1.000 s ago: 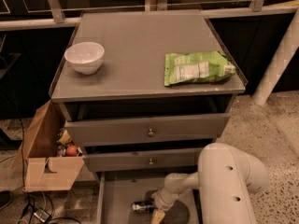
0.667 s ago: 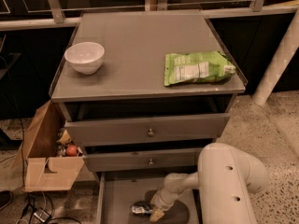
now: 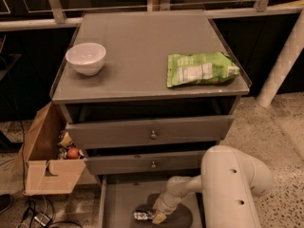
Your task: Pick redbull can from bottom drawer and place on counter
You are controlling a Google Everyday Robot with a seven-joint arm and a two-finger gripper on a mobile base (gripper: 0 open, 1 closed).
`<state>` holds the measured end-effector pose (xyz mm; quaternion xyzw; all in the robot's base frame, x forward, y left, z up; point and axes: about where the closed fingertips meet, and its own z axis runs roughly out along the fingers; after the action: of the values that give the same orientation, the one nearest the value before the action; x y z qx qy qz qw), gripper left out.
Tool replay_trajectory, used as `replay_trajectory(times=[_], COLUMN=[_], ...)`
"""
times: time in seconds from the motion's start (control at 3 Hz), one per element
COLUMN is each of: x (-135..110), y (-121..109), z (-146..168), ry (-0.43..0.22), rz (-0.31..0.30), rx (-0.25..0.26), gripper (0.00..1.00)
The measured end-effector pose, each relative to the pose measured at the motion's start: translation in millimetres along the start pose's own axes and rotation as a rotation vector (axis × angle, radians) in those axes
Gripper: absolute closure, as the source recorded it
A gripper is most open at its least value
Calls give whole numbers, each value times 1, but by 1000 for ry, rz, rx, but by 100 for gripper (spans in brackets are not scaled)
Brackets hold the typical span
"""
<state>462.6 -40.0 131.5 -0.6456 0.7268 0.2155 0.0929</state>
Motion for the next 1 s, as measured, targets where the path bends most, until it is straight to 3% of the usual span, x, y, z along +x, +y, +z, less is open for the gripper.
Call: replay_trajectory(times=[0.33,1.0], x=[0,-15], y=[0,20], z=[0,-43], ry=[0,-33], rz=[0,-8], rx=[0,0], gripper=[100,100])
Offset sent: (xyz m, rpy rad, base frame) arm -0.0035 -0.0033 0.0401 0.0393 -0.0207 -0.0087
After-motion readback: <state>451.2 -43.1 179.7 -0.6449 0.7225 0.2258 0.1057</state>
